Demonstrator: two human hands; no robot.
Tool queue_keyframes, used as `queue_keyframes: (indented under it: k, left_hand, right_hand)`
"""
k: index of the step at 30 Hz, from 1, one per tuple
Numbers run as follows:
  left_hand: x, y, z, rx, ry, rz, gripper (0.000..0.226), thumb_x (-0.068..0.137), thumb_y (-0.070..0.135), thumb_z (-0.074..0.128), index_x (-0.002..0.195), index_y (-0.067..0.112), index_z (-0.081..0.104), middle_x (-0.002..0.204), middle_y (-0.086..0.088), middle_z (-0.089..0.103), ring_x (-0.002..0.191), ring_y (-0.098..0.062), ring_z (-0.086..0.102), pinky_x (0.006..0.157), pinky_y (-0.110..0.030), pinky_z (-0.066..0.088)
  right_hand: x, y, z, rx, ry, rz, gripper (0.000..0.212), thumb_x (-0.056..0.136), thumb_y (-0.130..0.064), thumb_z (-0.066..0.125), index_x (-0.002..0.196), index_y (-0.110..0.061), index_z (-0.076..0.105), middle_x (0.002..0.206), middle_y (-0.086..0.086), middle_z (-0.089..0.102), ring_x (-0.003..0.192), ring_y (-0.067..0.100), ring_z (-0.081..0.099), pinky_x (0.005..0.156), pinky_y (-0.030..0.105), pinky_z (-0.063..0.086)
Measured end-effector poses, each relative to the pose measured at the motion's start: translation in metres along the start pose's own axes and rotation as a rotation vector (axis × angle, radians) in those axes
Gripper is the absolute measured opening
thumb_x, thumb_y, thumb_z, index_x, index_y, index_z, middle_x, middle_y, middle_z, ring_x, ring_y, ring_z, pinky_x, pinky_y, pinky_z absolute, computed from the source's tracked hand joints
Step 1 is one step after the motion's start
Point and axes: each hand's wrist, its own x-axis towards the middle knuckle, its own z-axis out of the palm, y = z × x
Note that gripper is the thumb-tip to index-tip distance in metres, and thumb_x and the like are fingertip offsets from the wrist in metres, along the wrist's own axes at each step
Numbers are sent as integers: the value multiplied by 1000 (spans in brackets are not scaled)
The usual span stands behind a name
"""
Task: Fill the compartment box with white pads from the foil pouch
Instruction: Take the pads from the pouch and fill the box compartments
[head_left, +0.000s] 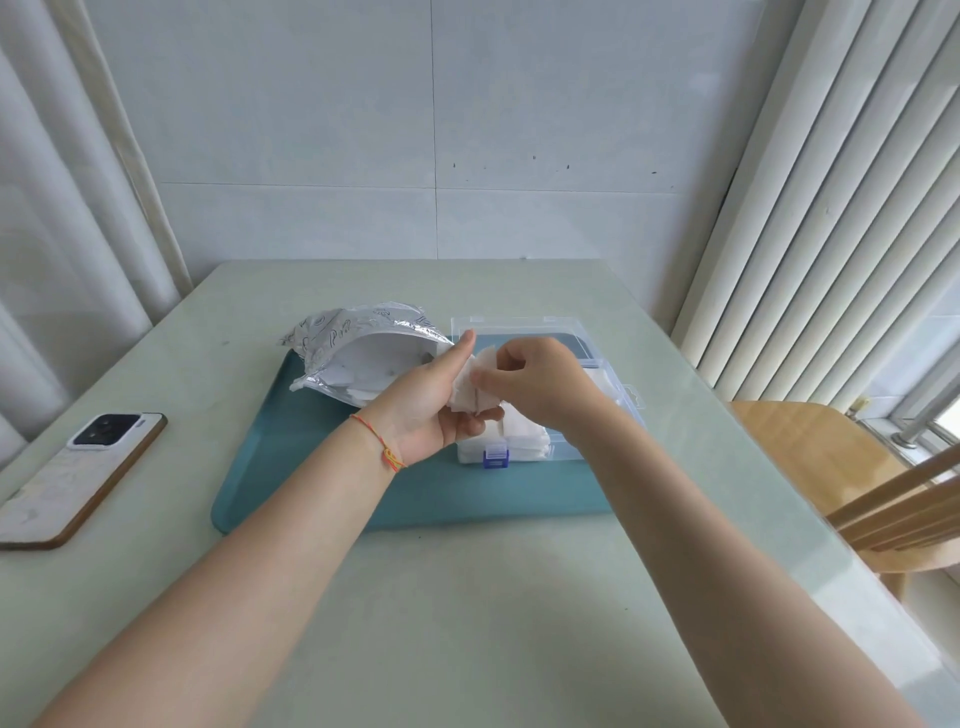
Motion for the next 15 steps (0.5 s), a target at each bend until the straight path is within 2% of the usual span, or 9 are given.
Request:
queue_keyframes:
  k: [3, 5, 7, 9, 11, 15]
  left_hand:
    - [2, -2, -2, -52, 58, 3, 37, 103, 40, 44, 102, 10, 65, 76, -6, 69, 66, -21, 65, 47, -22, 47]
    - [5, -3, -6, -98, 105, -12, 24, 102, 29, 47, 101, 9, 61, 74, -7, 65, 66, -20, 64, 48, -22, 47]
    - [9, -3, -12, -117, 127, -41, 16, 100, 25, 50, 101, 10, 57, 68, -2, 55, 56, -15, 56, 45, -20, 41]
    - [11, -3, -16, -111, 122, -66, 21, 99, 34, 53, 101, 13, 55, 62, 3, 42, 47, -10, 41, 40, -19, 32]
    - [11, -2, -16, -94, 101, -74, 36, 94, 50, 55, 97, 14, 54, 61, 5, 34, 47, -8, 29, 39, -18, 24]
    - [13, 0, -15, -44, 83, -46, 55, 87, 71, 48, 84, 16, 53, 61, 3, 44, 46, -9, 30, 42, -19, 19]
  right_hand:
    - [1, 2, -5, 28, 42, 17, 29, 87, -26, 63, 68, -13, 47, 58, -2, 41, 53, 15, 37, 51, 27, 29]
    - [2, 5, -12, 91, 84, 36, 21, 88, -24, 63, 75, -9, 56, 55, 0, 53, 41, 12, 42, 46, 23, 33]
    - [2, 9, -18, 193, 107, 52, 17, 89, -21, 64, 80, -7, 61, 53, 4, 61, 37, 13, 44, 43, 22, 35]
    - [2, 12, -20, 316, 82, 59, 16, 90, -18, 65, 78, -8, 62, 53, 3, 62, 40, 13, 50, 42, 21, 37]
    - [2, 15, -17, 420, 24, 59, 17, 92, -16, 65, 79, -6, 64, 55, 1, 62, 45, 13, 56, 45, 21, 41]
    - [3, 18, -14, 526, -66, 87, 17, 95, -17, 63, 91, -2, 69, 66, 8, 64, 51, 13, 58, 48, 21, 44]
